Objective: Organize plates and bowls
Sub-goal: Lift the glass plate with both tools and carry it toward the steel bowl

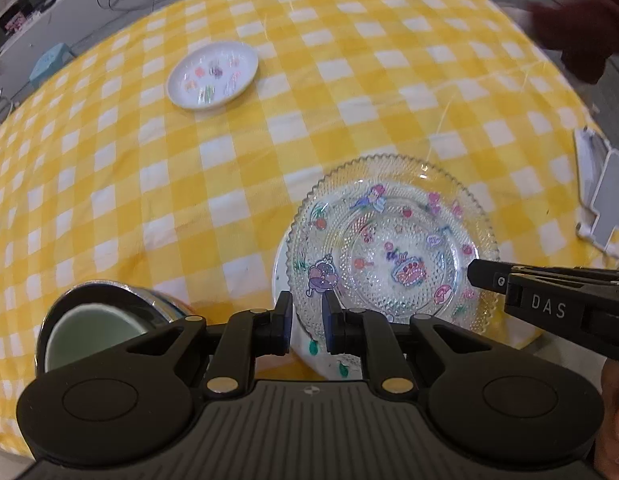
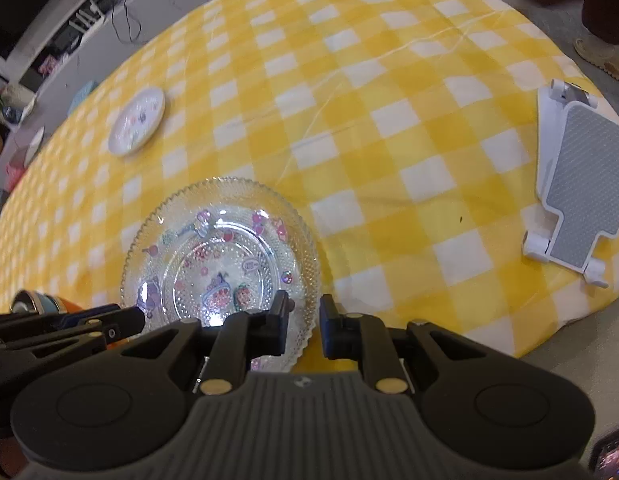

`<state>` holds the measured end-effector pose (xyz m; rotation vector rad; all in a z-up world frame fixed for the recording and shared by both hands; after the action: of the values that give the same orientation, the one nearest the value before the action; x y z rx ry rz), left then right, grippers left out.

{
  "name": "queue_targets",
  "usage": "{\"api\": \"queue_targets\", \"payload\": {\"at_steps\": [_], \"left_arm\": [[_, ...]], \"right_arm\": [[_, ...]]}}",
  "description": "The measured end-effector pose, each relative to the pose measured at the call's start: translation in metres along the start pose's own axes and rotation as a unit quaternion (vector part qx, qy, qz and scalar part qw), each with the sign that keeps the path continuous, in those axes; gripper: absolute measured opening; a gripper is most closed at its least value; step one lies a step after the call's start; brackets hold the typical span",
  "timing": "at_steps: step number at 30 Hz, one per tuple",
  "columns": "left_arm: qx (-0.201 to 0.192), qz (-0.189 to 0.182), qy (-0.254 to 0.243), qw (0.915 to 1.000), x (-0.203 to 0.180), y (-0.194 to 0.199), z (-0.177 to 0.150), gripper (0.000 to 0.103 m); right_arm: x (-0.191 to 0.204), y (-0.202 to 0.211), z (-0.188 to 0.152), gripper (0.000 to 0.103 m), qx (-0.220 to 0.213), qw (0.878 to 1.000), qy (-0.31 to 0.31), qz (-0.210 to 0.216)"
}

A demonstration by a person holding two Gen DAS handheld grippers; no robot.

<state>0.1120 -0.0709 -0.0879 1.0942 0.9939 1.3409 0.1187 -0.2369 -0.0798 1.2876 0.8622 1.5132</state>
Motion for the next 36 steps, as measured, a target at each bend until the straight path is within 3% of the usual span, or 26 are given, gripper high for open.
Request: {"api": "queue_targets", "payload": {"at_steps": [9, 11, 15, 23, 31, 36], "left_arm": [[0.015, -0.008, 0.0, 0.9999, 0.003, -0.004, 0.0, 0.016], [0.013, -0.006, 0.0, 0.9999, 0.002, -0.004, 0.001, 0.016], [0.013, -0.009, 0.004, 0.9999, 0.004, -0.004, 0.001, 0.016], [0.009, -0.032, 0.021, 0.9992, 0.007, -0.003, 0.004, 0.018], [-0.006, -0.05, 0.022, 0.9985, 0.007, 0.007, 0.013, 0.024], [-0.021, -0.059, 0.023, 0.9977, 0.014, 0.011, 0.02, 0.036]], "right_arm": [[0.009, -0.002, -0.005, 0.013, 0.008, 0.999, 0.032, -0.001], [0.009, -0.004, -0.005, 0.016, 0.011, 0.999, 0.033, 0.0], [0.012, -0.006, -0.005, 0.035, 0.005, 0.999, 0.047, -0.026], [0.014, -0.006, -0.002, 0.036, -0.006, 0.998, 0.051, -0.037], [0.01, -0.001, 0.003, 0.044, -0.021, 0.998, 0.042, -0.032], [0.013, -0.002, 0.003, 0.047, -0.025, 0.998, 0.051, -0.033]]}}
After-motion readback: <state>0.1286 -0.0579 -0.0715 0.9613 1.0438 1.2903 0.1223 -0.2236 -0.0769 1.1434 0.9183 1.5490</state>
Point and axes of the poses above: each gripper's, at about its wrist camera, not at the fingertips, and y roughly against the way its jaws point, x to its left, z to its top, the point moved 3 cm from there along -y, roughly the way its jaws point, and after that the axes turned 1 degree about x, right-handed, at the moved point
